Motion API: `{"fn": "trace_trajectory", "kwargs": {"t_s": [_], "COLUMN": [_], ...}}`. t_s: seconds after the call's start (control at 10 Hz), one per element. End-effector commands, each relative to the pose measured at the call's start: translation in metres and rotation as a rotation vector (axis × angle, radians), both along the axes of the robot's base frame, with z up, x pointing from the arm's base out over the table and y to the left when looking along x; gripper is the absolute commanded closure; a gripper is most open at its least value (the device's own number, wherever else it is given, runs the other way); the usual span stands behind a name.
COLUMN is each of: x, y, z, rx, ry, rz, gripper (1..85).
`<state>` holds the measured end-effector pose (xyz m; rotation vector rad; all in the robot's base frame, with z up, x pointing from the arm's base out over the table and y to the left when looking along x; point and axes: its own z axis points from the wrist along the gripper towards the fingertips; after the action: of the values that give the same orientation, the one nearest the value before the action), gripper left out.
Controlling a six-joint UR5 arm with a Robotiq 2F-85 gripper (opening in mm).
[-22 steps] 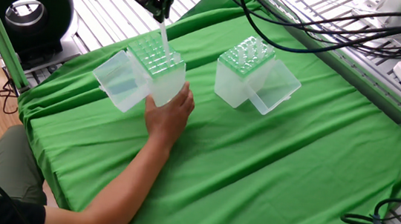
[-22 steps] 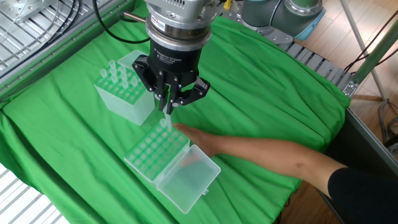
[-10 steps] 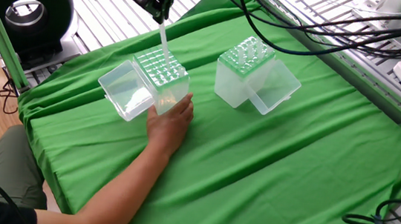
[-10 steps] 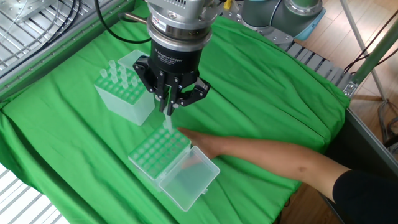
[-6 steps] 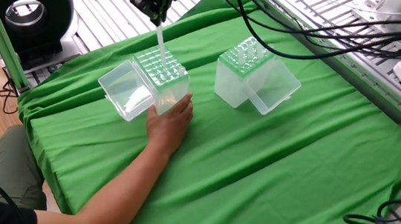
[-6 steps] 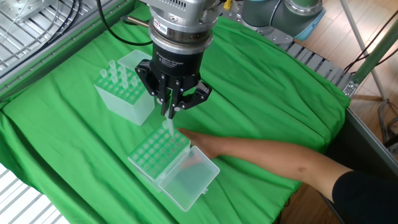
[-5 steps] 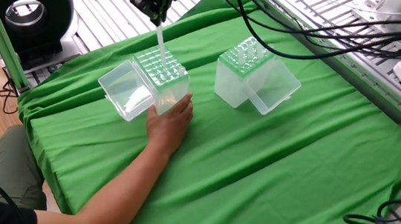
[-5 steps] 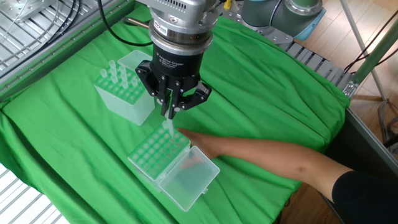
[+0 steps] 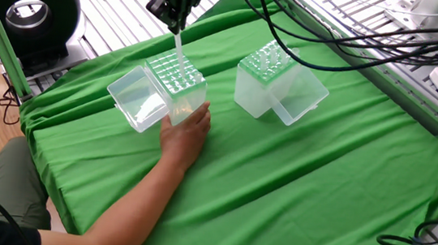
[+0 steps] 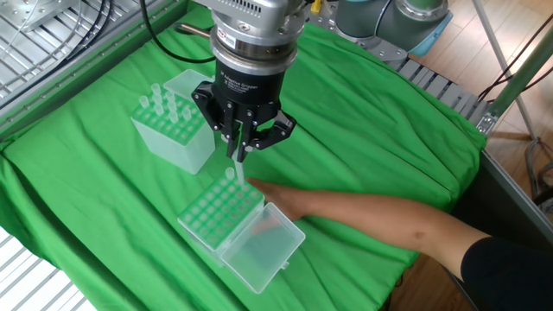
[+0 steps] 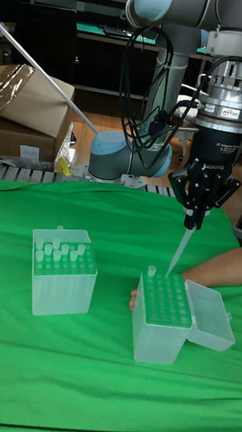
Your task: Insert a large pipette tip into the holder for large pipette tips
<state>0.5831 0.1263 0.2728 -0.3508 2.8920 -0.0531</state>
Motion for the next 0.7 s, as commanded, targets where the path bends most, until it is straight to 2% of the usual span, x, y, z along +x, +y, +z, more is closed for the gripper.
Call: {"fn": "trace_trajectory", "kwargs": {"t_s": [0.0,0.6], "x": [-0.005,-0.0088], "y": [0.0028,0.0025], "z": [0.0005,0.0035], "rx": [0.013,0.007], "ry": [0.009,0.017], "rz": [-0.008,-0.008], "gripper": [84.7,84.7]}}
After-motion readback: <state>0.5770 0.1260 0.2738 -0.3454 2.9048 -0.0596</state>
